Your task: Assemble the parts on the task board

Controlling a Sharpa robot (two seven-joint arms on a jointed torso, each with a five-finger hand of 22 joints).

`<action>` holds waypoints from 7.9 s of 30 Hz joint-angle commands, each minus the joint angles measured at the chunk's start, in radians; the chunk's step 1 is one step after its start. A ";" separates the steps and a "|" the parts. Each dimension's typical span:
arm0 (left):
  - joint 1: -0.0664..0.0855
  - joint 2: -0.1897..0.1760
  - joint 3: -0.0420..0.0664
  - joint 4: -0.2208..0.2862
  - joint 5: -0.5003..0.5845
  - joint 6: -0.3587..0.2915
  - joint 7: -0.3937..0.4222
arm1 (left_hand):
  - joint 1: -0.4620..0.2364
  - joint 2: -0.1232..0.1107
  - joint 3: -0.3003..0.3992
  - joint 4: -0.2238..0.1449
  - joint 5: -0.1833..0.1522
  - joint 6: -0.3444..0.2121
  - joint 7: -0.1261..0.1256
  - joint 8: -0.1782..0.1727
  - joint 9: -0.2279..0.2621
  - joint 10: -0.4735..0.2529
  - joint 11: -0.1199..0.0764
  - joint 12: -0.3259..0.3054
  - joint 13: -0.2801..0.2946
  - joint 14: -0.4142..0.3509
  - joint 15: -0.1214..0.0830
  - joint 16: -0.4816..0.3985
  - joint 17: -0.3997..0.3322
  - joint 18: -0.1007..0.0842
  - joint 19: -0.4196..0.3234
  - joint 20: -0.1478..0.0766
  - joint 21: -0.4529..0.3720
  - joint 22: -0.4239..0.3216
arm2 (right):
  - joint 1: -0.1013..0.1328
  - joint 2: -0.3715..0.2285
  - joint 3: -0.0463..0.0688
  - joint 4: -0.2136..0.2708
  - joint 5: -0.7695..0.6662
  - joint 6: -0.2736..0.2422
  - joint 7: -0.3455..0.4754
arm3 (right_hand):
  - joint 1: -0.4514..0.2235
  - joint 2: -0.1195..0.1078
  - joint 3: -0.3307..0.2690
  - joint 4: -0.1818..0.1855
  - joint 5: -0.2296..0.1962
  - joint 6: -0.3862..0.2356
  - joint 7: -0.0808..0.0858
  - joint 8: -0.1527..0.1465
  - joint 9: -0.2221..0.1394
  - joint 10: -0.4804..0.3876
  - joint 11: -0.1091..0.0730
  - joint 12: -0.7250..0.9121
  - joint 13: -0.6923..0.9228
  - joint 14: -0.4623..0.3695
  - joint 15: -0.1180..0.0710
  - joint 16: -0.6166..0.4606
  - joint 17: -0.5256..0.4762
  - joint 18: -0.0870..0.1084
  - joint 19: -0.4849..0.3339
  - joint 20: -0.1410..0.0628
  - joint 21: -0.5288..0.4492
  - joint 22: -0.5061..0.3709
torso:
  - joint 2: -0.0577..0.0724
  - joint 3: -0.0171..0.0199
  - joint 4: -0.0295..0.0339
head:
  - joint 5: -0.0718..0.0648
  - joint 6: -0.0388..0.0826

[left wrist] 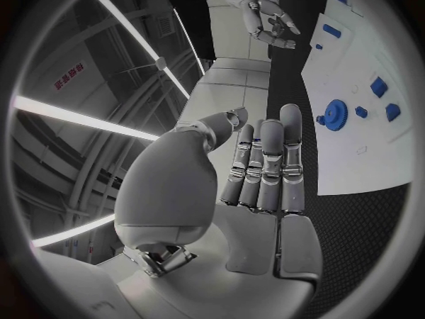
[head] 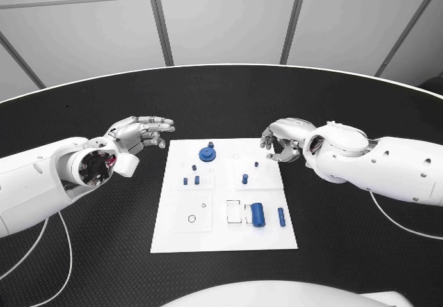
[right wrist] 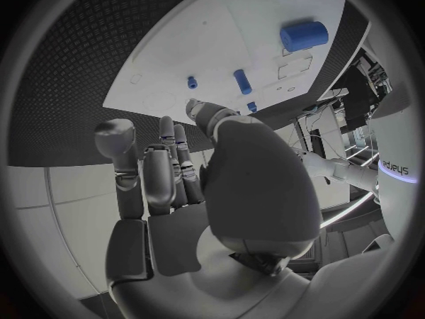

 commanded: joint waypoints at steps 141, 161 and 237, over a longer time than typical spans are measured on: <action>0.000 -0.022 0.000 0.033 0.046 0.052 -0.016 | -0.003 0.005 -0.036 0.004 0.001 -0.007 0.007 -0.013 -0.007 -0.006 0.007 -0.009 -0.002 -0.019 0.007 -0.005 -0.008 0.015 -0.008 0.003 -0.030 -0.018 | -0.048 0.118 0.029 0.222 -0.069 -0.050 -0.025 | -0.064 0.084 0.081 -0.151 -0.012 0.107 -0.042 0.051 0.052 0.159 -0.036 -0.024 -0.055 0.053 -0.027 0.070 0.051 -0.042 0.066 -0.019 0.224 0.185 | 0.004 -0.0009 0.0037 | 0.082 -0.018; 0.000 -0.012 0.000 0.037 0.046 0.054 -0.018 | 0.001 0.007 -0.039 0.004 0.001 -0.008 0.008 -0.013 -0.008 -0.007 0.008 -0.009 -0.002 -0.021 0.008 -0.005 -0.009 0.015 -0.008 0.004 -0.032 -0.019 | -0.095 0.227 0.003 0.132 -0.069 0.011 0.008 | -0.070 0.088 0.082 -0.149 -0.006 0.104 -0.040 0.050 0.053 0.158 -0.035 -0.028 -0.056 0.053 -0.027 0.068 0.048 -0.041 0.064 -0.019 0.219 0.183 | 0.004 -0.0006 0.0042 | 0.162 -0.057; 0.001 -0.007 0.000 0.038 0.045 0.068 -0.031 | 0.001 0.008 -0.043 0.006 0.001 -0.008 0.009 -0.014 -0.008 -0.008 0.009 -0.010 -0.002 -0.023 0.009 -0.005 -0.010 0.015 -0.007 0.005 -0.035 -0.021 | -0.145 0.313 -0.009 0.046 -0.069 0.054 0.021 | -0.074 0.094 0.082 -0.151 0.001 0.099 -0.039 0.048 0.055 0.157 -0.034 -0.033 -0.056 0.052 -0.027 0.068 0.046 -0.040 0.062 -0.019 0.213 0.180 | 0.004 -0.0007 0.0025 | 0.190 -0.070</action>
